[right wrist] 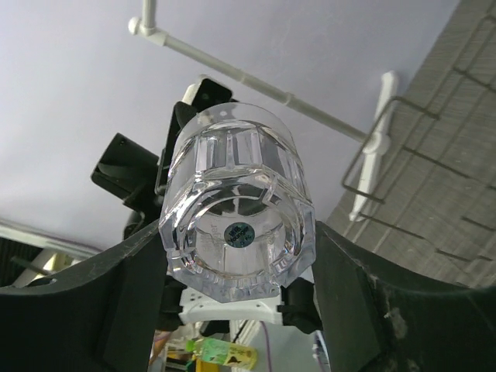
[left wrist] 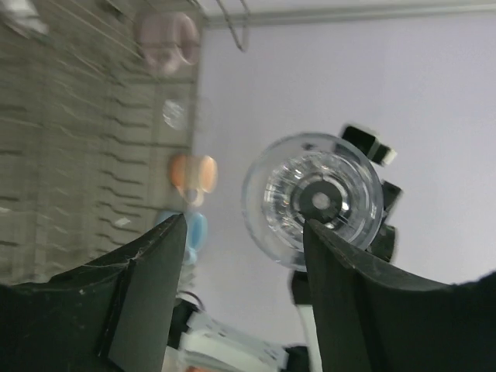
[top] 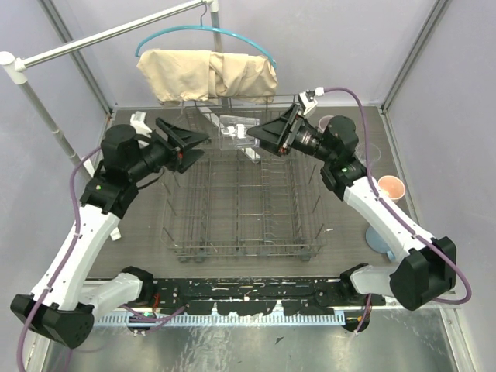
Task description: Load the cups into the dish rack
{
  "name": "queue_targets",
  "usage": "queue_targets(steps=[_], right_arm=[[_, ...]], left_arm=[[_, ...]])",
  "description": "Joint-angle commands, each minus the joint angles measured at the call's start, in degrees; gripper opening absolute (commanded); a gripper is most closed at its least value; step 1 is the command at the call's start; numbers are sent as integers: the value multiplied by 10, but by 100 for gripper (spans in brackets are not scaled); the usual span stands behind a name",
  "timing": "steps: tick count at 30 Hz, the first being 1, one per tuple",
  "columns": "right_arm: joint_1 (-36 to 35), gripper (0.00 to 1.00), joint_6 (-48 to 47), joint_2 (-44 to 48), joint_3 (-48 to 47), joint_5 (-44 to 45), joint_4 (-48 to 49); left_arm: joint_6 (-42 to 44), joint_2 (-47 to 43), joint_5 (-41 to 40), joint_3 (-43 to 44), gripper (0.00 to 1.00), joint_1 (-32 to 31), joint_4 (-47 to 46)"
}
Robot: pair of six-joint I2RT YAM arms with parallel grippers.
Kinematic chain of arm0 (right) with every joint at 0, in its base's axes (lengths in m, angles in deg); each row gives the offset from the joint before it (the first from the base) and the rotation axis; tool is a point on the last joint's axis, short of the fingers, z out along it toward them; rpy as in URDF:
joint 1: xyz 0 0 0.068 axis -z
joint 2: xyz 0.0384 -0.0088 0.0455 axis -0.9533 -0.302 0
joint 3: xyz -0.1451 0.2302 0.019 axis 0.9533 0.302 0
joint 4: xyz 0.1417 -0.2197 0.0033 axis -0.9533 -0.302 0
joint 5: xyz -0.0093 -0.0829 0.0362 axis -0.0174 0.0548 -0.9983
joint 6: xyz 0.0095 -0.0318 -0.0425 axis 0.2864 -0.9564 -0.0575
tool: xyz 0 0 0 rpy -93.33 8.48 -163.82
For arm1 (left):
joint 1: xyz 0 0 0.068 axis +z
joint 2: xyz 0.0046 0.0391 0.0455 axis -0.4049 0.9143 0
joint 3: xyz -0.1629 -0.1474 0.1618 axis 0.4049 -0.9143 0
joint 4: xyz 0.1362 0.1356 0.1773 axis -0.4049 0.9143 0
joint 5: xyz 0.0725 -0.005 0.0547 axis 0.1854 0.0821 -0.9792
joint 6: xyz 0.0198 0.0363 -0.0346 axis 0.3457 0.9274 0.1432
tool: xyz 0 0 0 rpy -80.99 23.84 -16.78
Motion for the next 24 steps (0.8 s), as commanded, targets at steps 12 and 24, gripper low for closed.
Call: queue_targets(steps=[12,24], right_arm=[[49,20,-414,-33,-263,193,-561],[49,13,-530,-132,-412,428,-804]], left_arm=[[354,25,-100,72,80,111,320],[389,25,-59,-26,98,112,232]])
